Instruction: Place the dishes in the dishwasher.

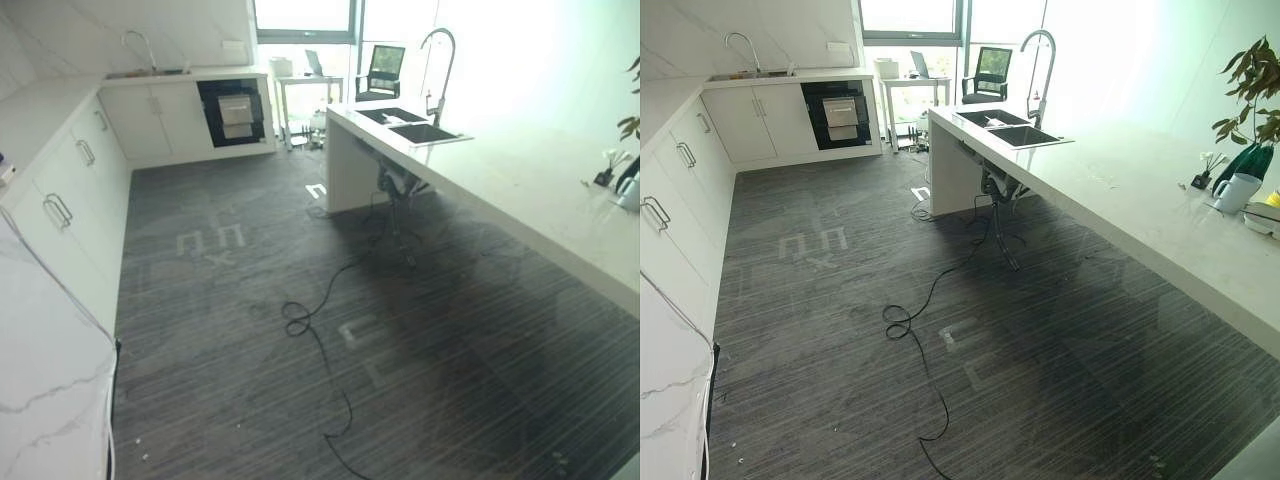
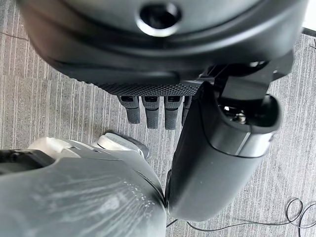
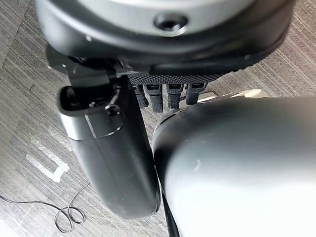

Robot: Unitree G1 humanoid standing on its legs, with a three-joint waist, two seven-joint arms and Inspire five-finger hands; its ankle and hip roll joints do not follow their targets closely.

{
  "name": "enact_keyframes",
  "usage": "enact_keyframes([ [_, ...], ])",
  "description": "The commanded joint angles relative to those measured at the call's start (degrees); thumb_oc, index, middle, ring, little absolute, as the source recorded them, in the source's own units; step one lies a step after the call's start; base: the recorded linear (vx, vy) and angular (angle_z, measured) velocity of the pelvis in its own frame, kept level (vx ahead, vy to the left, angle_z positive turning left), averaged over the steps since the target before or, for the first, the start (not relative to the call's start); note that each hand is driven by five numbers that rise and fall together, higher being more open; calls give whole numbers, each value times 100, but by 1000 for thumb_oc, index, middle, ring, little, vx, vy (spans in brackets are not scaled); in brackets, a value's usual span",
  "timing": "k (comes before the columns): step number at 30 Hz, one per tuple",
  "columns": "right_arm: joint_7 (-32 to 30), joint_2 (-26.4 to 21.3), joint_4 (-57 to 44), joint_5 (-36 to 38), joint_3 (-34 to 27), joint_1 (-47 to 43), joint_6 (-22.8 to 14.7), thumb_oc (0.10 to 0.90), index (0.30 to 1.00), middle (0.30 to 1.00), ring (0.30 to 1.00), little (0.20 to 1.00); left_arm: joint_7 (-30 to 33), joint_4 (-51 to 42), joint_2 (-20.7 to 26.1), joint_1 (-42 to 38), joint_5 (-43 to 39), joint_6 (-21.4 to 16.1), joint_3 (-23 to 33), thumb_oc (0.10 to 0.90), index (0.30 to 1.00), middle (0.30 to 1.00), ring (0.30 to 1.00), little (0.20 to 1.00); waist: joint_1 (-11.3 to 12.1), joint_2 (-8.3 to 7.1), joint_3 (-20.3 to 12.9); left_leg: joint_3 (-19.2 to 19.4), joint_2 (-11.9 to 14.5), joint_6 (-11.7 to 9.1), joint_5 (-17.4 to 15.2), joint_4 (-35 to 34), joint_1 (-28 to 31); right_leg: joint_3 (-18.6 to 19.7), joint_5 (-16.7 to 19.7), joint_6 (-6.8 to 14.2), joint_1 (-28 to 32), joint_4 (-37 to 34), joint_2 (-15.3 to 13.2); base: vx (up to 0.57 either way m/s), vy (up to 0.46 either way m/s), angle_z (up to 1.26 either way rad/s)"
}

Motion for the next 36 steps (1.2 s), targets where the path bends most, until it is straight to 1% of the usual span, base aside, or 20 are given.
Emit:
enact_keyframes([
  [1,159,84,82,-108,173,-10,20,800,900,900,900,900,-21,92,-159,-144,44,152,5,800,900,900,900,900,-8,47,222,165,362,-375,-355,15,233,-104,61,688,322,-232,-341,0,0,0],
  [3,135,90,71,-96,179,-13,39,800,900,900,900,900,-39,87,-161,-145,33,102,7,800,900,900,900,900,-12,43,229,168,361,-374,-353,15,233,-96,67,687,318,-232,-337,0,0,0],
  [11,104,68,86,-105,185,-34,85,800,900,900,900,900,52,79,-159,-197,-18,136,8,800,900,900,900,900,-15,46,267,171,354,-370,-350,15,238,-84,73,685,318,-232,-331,0,0,0],
  [16,136,76,69,74,154,-23,59,800,900,900,900,900,57,72,-161,-172,-55,25,18,800,900,900,900,900,-9,53,275,145,338,-371,-349,15,248,-84,71,678,331,-232,-320,0,0,0],
  [18,139,72,20,208,112,-40,7,800,900,900,900,900,14,46,-165,-184,-137,-108,50,800,900,900,900,900,-15,58,275,135,330,-370,-355,15,254,-77,67,676,336,-232,-315,0,0,0],
  [19,133,73,9,218,102,-50,-32,800,900,900,900,900,25,31,-174,-192,-199,-193,51,800,900,900,900,900,-13,60,276,133,327,-369,-353,15,253,-74,66,674,338,-232,-313,0,0,0],
  [20,107,57,-38,206,94,-76,-133,800,900,900,900,900,185,-49,-180,-223,-413,-716,88,800,900,900,900,900,-12,62,277,132,331,-373,-350,15,256,-74,65,663,343,-232,-304,0,0,0],
  [21,87,50,-74,165,104,-95,-219,800,900,900,900,900,273,-123,-181,-252,-611,-920,117,800,900,900,900,900,-3,62,282,123,333,-377,-349,15,261,-84,63,658,351,-232,-302,39,-34,2],
  [23,10,4,-287,214,151,-164,-556,800,900,900,900,900,292,-423,-194,-327,-957,-1501,242,800,900,900,900,900,33,54,302,89,334,-387,-341,15,265,-110,50,644,375,-232,-300,35,-55,4],
  [24,-135,-22,-665,368,224,-225,-704,800,900,900,900,900,344,-864,-209,-331,-1029,-1712,215,800,900,900,900,900,69,38,333,50,328,-388,-327,15,249,-111,54,629,371,-232,-294,7,-114,8],
  [25,-427,-73,-1368,564,322,-223,-804,800,900,900,900,900,403,-1621,-205,-283,-912,-1937,118,800,900,900,900,900,96,19,382,9,329,-389,-294,15,214,-109,70,605,355,-232,-273,-13,-125,19],
  [28,-608,-202,-2317,458,403,-83,-1060,800,900,900,900,900,423,-2550,-124,-150,-907,-2178,-33,800,900,900,900,900,114,-7,455,-15,354,-401,-250,15,163,-144,85,586,331,-232,-253,-25,-122,18],
  [29,-619,-266,-2950,491,400,57,-1040,800,900,900,900,900,430,-3008,-68,-38,-1062,-2160,3,800,900,900,900,900,102,-18,501,-3,386,-414,-225,15,153,-163,90,576,328,-232,-237,14,-179,22],
  [30,-622,-283,-3680,563,336,281,-1064,800,900,900,900,900,294,-3436,0,146,-1071,-2324,149,800,900,900,900,900,68,-34,545,9,419,-435,-208,15,172,-173,95,559,330,-232,-211,26,-149,21],
  [31,-634,-285,-3758,561,334,308,-1052,800,900,900,900,900,298,-3482,5,172,-1060,-2323,161,800,900,900,900,900,63,-35,547,7,420,-436,-207,15,178,-172,94,556,334,-232,-207,102,-212,16],
  [32,-570,-291,-4610,439,249,587,-1064,800,900,900,900,900,228,-4131,91,447,-934,-2491,294,800,900,900,900,900,18,-53,625,9,454,-474,-128,15,236,-138,81,494,350,-232,-121,79,-138,5],
  [33,-545,-291,-4654,427,241,608,-1075,800,900,900,900,900,213,-4169,95,469,-919,-2516,302,800,900,900,900,900,15,-54,633,13,458,-480,-119,15,244,-136,79,488,354,-232,-114,127,-195,2],
  [34,-355,-286,-4941,318,200,695,-1086,800,900,900,900,900,136,-4413,116,577,-906,-2554,358,800,900,900,900,900,19,-79,702,41,449,-516,1,15,304,-116,73,438,371,-232,-84,81,-104,-4],
  [36,-258,-293,-5128,209,220,746,-1154,800,900,900,900,900,41,-4530,119,631,-905,-2595,368,800,900,900,900,900,42,-139,786,111,414,-548,153,15,337,-85,87,396,399,-232,-98,95,-143,-4],
])
